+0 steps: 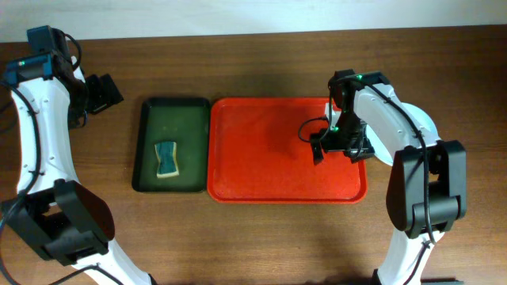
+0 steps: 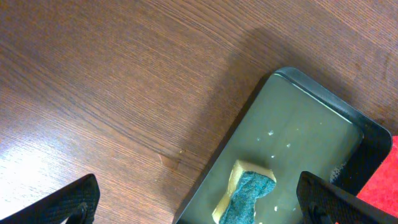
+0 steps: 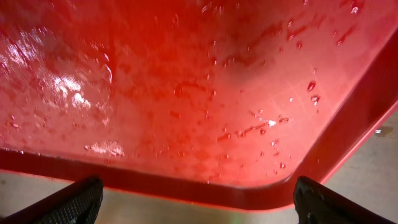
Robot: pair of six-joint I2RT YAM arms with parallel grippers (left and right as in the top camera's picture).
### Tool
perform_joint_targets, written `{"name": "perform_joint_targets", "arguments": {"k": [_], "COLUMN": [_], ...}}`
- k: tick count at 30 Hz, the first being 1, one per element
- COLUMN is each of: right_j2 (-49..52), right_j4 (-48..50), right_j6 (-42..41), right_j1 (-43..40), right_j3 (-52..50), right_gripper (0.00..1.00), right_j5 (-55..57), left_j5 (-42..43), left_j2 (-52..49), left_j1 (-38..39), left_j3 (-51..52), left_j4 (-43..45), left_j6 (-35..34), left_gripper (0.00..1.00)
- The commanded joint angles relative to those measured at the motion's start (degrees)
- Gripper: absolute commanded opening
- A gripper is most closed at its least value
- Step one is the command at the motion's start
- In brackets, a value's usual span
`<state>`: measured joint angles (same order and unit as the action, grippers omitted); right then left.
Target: Clean dirty plates on tray and stack at the side
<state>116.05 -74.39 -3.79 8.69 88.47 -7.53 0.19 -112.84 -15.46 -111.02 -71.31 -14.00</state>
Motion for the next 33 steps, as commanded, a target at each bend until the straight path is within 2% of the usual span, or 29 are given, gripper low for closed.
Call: {"name": "perform_joint_targets", "arguments": {"k": [1,12,23,33], "right_j2": [-0.28,-1.66,-36.79,-61.40], "right_j4": [2.67,13.88,13.97,14.23], "right_j6": [0.57,0.57,0.57,0.61], "right_j1": [0.31,-0.26,-2.40,-2.40], "right_j3": [-0.44,-0.46,-0.46,-0.46], "right_gripper": [0.98,0.99,0.99,0.98], "right_j5": [0.63,0.66,0.66,0.68], "left_j5": [-0.17,-0.17,-0.17,-0.17], "left_j2": [0.28,0.28,0.28,0.28], "left_j1": [-0.46,-0.46,-0.46,-0.46], "left_j3": [-0.59,-0.61,-0.61,-0.61], "left_j4": [0.07,0.09,0.07,0.07], "left_j6": [-0.52,-0.52,-0.52,-0.52], "left_gripper": [0.99,0.99,0.99,0.99]}}
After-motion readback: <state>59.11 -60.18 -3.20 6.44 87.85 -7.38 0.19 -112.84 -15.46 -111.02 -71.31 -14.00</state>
